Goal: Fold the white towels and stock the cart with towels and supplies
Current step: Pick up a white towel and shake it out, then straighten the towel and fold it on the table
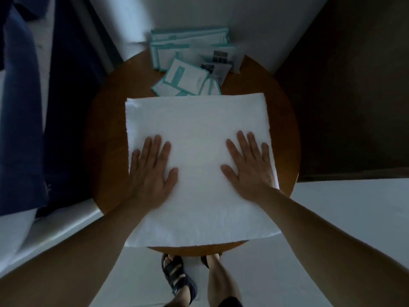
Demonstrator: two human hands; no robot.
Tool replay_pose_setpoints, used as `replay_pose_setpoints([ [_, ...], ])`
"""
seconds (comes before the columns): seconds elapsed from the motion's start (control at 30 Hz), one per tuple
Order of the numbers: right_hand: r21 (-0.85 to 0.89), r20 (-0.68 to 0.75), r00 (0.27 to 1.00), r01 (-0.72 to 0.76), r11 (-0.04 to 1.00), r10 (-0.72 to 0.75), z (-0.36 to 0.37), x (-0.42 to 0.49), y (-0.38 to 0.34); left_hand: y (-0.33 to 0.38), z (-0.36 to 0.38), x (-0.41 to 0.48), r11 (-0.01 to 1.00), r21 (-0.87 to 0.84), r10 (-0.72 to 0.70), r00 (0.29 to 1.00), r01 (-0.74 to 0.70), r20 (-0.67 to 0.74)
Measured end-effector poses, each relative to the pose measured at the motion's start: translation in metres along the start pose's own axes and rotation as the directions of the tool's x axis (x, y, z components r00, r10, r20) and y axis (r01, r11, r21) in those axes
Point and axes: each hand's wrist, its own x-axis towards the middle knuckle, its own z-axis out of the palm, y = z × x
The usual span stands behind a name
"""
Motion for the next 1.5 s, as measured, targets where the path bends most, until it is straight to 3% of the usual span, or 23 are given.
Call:
replay_pose_setpoints([
  [0.17, 0.027, 0.043, 0.997, -0.071, 0.997, 0.07, 0.003, -0.048, -0.022, 0.018, -0.008, -0.049, 0.993, 0.07, 0.084, 0.992, -0.091, 0.09],
  [0.33, 0.054, 0.062, 0.971, -0.235, 0.971, 0.231, 0.022, -0.074, -0.033, 0.008, 0.012, -0.078, 0.987, 0.149, 0.043, 0.993, -0.06, 0.114],
  [0.53, 0.072, 0.062, 0.973, -0.225, 0.972, 0.221, 0.03, -0.071, -0.034, 0.005, 0.021, -0.076, 0.99, 0.129, 0.058, 0.997, -0.063, 0.048],
  [0.73, 0.074, 0.107, 0.975, -0.206, 0.976, 0.197, 0.005, -0.073, -0.037, 0.016, 0.001, -0.08, 0.987, 0.156, 0.007, 0.989, -0.03, 0.145],
  [0.97, 0.043, 0.029, 0.996, -0.086, 0.995, 0.084, -0.095, -0.046, -0.078, 0.034, -0.119, -0.028, 0.99, 0.135, 0.04, 0.997, -0.048, 0.065],
  [1.13, 0.036, -0.026, 1.0, 0.011, 0.999, -0.01, -0.172, -0.025, -0.096, 0.03, -0.208, -0.007, 0.975, 0.214, -0.068, 0.998, 0.064, 0.011],
  [1.3, 0.087, -0.22, 0.968, 0.14, 0.986, -0.118, -0.252, 0.011, -0.127, 0.013, -0.291, 0.009, 0.973, 0.086, -0.2, 0.971, 0.212, -0.132],
  [1.5, 0.07, -0.206, 0.916, 0.365, 0.928, -0.344, -0.323, 0.058, -0.221, -0.088, -0.355, -0.003, 0.912, 0.047, -0.39, 0.896, 0.408, -0.214],
])
